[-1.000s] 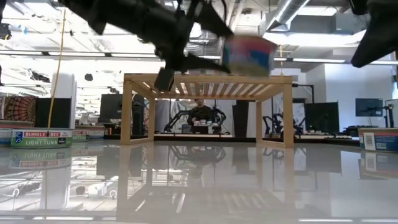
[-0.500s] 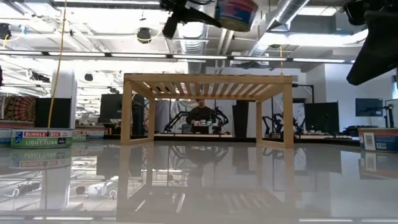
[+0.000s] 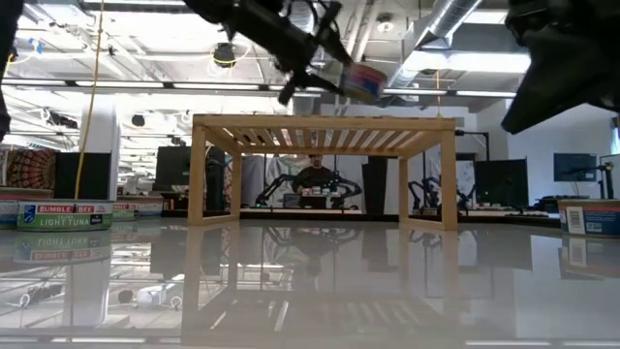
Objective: Stack canned seafood by type on shelf
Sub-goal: Put the blue tuna can on the shelf
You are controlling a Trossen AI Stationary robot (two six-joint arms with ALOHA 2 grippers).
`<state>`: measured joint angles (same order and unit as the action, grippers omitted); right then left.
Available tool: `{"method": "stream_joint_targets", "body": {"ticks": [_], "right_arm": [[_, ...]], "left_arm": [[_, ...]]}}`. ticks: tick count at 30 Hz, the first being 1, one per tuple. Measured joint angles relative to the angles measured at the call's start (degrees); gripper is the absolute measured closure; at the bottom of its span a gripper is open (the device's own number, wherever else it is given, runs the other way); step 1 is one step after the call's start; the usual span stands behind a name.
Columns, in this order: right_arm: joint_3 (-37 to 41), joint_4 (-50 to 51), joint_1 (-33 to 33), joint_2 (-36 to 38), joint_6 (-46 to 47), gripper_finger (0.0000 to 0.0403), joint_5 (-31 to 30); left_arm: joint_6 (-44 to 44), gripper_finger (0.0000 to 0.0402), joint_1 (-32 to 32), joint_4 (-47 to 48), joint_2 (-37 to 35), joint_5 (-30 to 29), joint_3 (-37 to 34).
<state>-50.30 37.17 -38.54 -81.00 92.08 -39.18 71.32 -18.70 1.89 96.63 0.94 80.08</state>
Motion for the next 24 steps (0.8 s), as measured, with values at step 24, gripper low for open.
{"method": "stream_joint_targets", "body": {"ticks": [24], "right_arm": [[0.0, 0.3, 6.49, 0.01, -1.23, 0.0377, 0.48]], "left_arm": [[-14.81, 0.0197, -8.1, 12.38, 21.75, 6.79, 28.91]]}}
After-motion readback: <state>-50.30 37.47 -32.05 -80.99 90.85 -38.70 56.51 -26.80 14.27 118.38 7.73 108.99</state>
